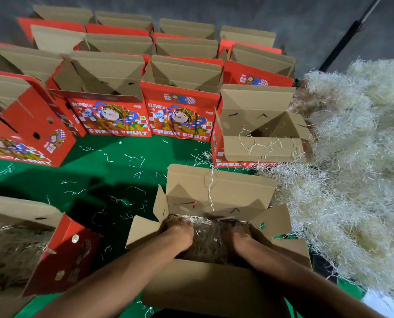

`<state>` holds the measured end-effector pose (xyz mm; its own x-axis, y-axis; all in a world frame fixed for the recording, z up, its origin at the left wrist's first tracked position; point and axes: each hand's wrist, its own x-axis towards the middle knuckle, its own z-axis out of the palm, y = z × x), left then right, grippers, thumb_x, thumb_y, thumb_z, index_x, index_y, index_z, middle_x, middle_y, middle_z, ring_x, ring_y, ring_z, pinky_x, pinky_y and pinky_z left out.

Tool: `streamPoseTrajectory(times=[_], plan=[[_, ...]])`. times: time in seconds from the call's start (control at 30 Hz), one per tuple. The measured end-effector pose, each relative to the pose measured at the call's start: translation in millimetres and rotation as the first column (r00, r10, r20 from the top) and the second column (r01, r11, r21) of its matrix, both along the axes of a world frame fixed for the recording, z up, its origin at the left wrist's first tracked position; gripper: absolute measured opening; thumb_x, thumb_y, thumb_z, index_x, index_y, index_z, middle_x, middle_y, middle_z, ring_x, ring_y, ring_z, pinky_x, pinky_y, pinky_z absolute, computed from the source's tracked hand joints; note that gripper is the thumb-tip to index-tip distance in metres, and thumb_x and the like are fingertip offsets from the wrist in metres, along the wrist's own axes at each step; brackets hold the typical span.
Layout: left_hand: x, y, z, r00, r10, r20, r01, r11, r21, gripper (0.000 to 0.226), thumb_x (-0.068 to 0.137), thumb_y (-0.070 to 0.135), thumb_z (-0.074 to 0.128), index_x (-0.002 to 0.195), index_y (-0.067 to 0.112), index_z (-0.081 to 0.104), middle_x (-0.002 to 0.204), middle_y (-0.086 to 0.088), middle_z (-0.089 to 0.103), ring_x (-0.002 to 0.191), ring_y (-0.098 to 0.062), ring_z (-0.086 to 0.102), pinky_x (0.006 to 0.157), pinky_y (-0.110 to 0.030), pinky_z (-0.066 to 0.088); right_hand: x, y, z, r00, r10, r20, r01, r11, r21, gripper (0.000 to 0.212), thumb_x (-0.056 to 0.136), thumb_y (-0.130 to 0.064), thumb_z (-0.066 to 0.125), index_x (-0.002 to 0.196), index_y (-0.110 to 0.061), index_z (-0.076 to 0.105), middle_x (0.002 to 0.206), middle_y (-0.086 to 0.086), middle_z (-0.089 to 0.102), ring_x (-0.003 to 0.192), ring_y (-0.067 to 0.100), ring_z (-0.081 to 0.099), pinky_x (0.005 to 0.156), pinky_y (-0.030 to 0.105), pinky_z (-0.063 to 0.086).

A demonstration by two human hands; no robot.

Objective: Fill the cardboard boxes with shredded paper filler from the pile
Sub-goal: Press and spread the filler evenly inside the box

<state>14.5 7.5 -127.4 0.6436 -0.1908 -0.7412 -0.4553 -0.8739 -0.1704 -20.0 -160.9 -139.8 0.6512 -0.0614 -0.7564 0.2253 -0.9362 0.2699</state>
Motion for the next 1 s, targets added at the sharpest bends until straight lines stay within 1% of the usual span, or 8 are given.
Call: streamPoseTrajectory(times=[0.1,0.23,0.33,0.43,0.67,0.77,0.9,1.0], plan=[[-1,1,13,0.998,-0.036,-0.042,0.039,0.997,0.068,0.070,0.095,0.011,0.054,0.153,0.001,0.016,0.153,-0.026,0.021,0.137,-0.046,0.029,0.108,-0.057,0.036,0,1,10,0.999,0.011,-0.050,-0.008,0.998,0.063,0.100,0.086,-0.038,0.070,0.157,-0.009,0.007,0.154,0.023,0.023,0.137,0.041,0.035,0.111,0.049,0.034],[-1,-5,29,0.999,-0.016,0.043,0.018,0.998,-0.054,0.055,0.093,0.005,0.057,0.146,0.004,0.041,0.145,-0.021,0.041,0.130,-0.038,0.047,0.103,-0.047,0.046,5,1,25,0.996,-0.082,0.017,0.080,0.990,0.119,0.046,0.096,-0.020,0.058,0.139,-0.008,0.048,0.137,0.013,0.054,0.124,0.030,0.054,0.100,0.038,0.045],[2,-16,35,0.996,-0.052,0.074,0.069,0.965,-0.253,0.038,0.091,0.002,0.060,0.129,0.005,0.058,0.129,-0.016,0.057,0.116,-0.031,0.059,0.092,-0.040,0.050,6,9,31,0.973,-0.195,0.122,0.120,0.883,0.453,0.034,0.093,-0.012,0.059,0.127,-0.011,0.058,0.121,0.013,0.063,0.112,0.031,0.061,0.091,0.034,0.045],[3,-15,36,0.998,-0.012,-0.069,-0.008,0.959,-0.284,0.030,0.091,0.005,0.057,0.121,0.005,0.060,0.122,-0.015,0.062,0.108,-0.032,0.062,0.085,-0.037,0.050,7,29,28,0.992,-0.124,0.012,0.089,0.769,0.633,0.040,0.095,-0.016,0.061,0.134,-0.007,0.056,0.131,0.017,0.060,0.120,0.032,0.057,0.100,0.034,0.043],[0,5,5,0.960,0.031,-0.280,-0.070,0.989,-0.130,0.044,0.093,-0.009,0.051,0.137,-0.010,0.043,0.138,-0.022,0.050,0.123,-0.036,0.053,0.101,-0.039,0.046,-3,32,-9,0.931,-0.169,-0.323,0.316,0.814,0.487,0.037,0.104,-0.009,0.045,0.139,0.001,0.049,0.145,0.020,0.048,0.134,0.033,0.046,0.112,0.034,0.032],[-3,3,3,0.968,0.017,-0.250,-0.041,0.995,-0.089,0.050,0.093,-0.007,0.052,0.141,-0.009,0.039,0.145,-0.022,0.046,0.128,-0.037,0.050,0.106,-0.041,0.044,-1,23,-9,0.944,-0.177,-0.279,0.288,0.855,0.432,0.039,0.100,-0.018,0.053,0.138,-0.008,0.054,0.140,0.017,0.054,0.127,0.035,0.053,0.107,0.042,0.041],[0,3,11,0.963,0.004,-0.271,-0.036,0.993,-0.112,0.039,0.093,0.000,0.052,0.132,-0.006,0.051,0.133,-0.019,0.056,0.115,-0.035,0.059,0.094,-0.040,0.051,-2,10,-1,0.932,-0.200,-0.303,0.285,0.919,0.272,0.043,0.095,-0.031,0.061,0.135,-0.015,0.057,0.137,0.010,0.058,0.120,0.030,0.058,0.099,0.034,0.046],[4,-1,25,0.983,-0.016,-0.180,-0.023,0.976,-0.215,0.030,0.091,0.008,0.055,0.120,0.002,0.058,0.121,-0.016,0.062,0.104,-0.032,0.062,0.079,-0.038,0.049,5,-4,24,0.964,-0.250,-0.092,0.266,0.886,0.379,0.034,0.091,-0.027,0.061,0.121,-0.013,0.065,0.126,0.013,0.064,0.110,0.030,0.063,0.084,0.027,0.045]])
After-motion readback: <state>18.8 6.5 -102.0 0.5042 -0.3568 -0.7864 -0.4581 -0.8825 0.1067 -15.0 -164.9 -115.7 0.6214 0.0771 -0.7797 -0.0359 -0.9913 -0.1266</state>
